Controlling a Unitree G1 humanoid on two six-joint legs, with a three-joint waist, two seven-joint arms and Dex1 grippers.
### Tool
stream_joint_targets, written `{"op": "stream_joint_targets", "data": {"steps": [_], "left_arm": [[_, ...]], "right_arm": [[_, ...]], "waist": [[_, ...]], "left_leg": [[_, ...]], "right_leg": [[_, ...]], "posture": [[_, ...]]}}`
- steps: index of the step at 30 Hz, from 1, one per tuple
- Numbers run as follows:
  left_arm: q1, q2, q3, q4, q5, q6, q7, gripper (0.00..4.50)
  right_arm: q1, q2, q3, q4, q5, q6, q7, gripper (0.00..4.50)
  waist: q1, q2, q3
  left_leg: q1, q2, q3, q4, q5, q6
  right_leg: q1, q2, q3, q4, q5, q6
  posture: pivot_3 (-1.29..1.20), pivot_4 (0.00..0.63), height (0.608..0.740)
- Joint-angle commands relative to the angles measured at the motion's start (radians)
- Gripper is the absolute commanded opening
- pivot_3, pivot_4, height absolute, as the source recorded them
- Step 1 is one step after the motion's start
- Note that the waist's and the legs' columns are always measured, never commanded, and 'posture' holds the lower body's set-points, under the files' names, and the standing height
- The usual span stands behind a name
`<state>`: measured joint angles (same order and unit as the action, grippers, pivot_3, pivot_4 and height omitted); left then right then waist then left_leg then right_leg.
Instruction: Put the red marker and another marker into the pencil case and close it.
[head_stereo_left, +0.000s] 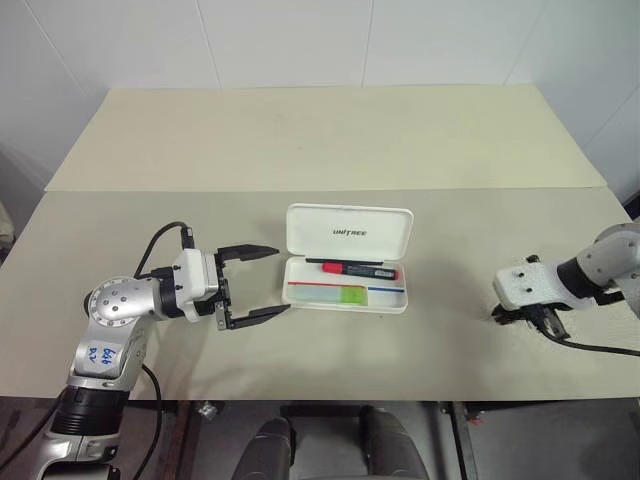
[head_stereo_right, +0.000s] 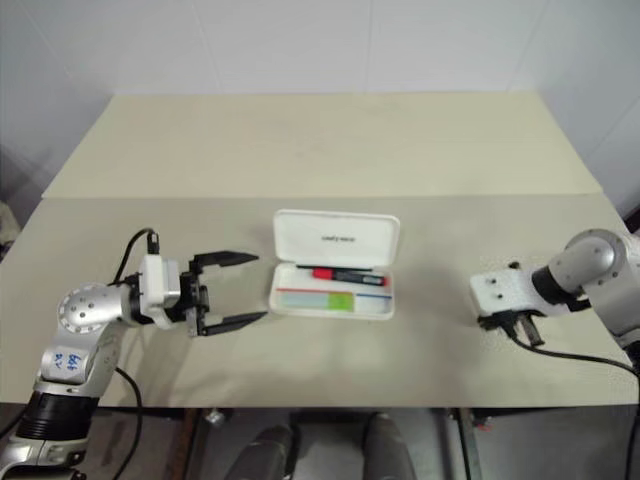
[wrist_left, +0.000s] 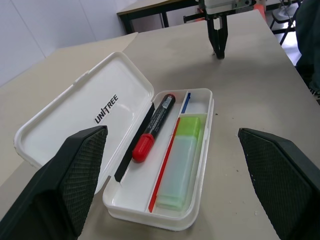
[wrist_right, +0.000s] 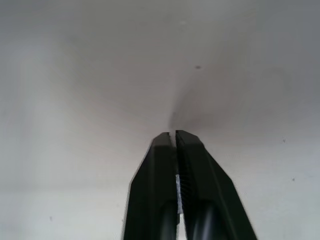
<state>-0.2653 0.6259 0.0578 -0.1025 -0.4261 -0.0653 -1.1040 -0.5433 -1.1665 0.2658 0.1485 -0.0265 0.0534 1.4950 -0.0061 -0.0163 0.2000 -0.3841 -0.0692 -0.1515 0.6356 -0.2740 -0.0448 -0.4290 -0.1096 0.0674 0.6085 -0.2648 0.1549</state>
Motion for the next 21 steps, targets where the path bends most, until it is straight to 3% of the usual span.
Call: {"op": "stream_joint_targets", "data": {"steps": [1,8,9,11,19,20,21], "left_arm": [[-0.020,0.009,0.010,-0.003,0.002,-0.008,-0.001,4.50],[-0.076,0.002,-0.011,0.049,0.007,-0.018,-0.031,4.50],[-0.082,0.001,-0.013,0.054,0.006,-0.019,-0.034,4.50],[-0.088,0.002,-0.014,0.063,0.005,-0.023,-0.040,4.50],[-0.099,-0.003,-0.022,0.078,0.006,-0.028,-0.047,4.50],[-0.100,-0.005,-0.024,0.078,0.007,-0.029,-0.046,4.50],[-0.100,-0.007,-0.026,0.078,0.009,-0.029,-0.045,4.50]], "right_arm": [[0.006,0.001,-0.080,-0.090,0.057,0.138,-0.027,0.28],[0.102,-0.053,-0.150,-0.121,0.059,0.200,-0.062,0.28],[0.108,-0.064,-0.159,-0.124,0.064,0.194,-0.054,0.45],[0.115,-0.074,-0.175,-0.133,0.075,0.200,-0.052,0.89],[0.124,-0.086,-0.219,-0.138,0.113,0.213,-0.046,3.62],[0.128,-0.092,-0.205,-0.128,0.096,0.199,-0.045,3.90],[0.136,-0.099,-0.193,-0.122,0.083,0.181,-0.037,3.90]], "waist": [[0.003,0.000,0.000],[0.007,0.000,0.000],[0.006,0.000,0.000],[0.003,0.000,0.000],[0.000,0.000,0.000],[0.001,0.000,0.000],[0.002,0.000,0.000]], "left_leg": [[0.000,0.000,0.000,0.000,0.000,0.000],[0.000,-0.001,0.000,0.001,0.000,0.000],[-0.001,-0.001,0.000,0.001,0.000,0.000],[-0.001,-0.001,0.000,0.001,0.000,0.000],[0.000,0.000,0.000,0.001,0.000,0.000],[0.000,0.000,0.000,0.002,0.000,0.000],[0.000,0.000,0.000,0.002,0.000,0.000]], "right_leg": [[0.000,0.000,0.000,0.000,0.000,0.000],[0.001,-0.001,0.000,-0.001,0.000,0.000],[0.001,-0.001,0.000,-0.001,0.000,0.000],[0.000,-0.001,0.000,-0.001,0.000,0.000],[0.001,0.000,0.000,0.000,0.000,0.000],[0.001,0.000,0.000,0.000,0.000,0.000],[0.001,0.000,0.000,0.000,0.000,0.000]], "posture": [[0.00,0.150,0.740],[0.00,0.150,0.740],[0.00,0.150,0.740],[0.00,0.150,0.740],[0.00,0.150,0.740],[0.00,0.150,0.740],[0.00,0.150,0.740]]}}
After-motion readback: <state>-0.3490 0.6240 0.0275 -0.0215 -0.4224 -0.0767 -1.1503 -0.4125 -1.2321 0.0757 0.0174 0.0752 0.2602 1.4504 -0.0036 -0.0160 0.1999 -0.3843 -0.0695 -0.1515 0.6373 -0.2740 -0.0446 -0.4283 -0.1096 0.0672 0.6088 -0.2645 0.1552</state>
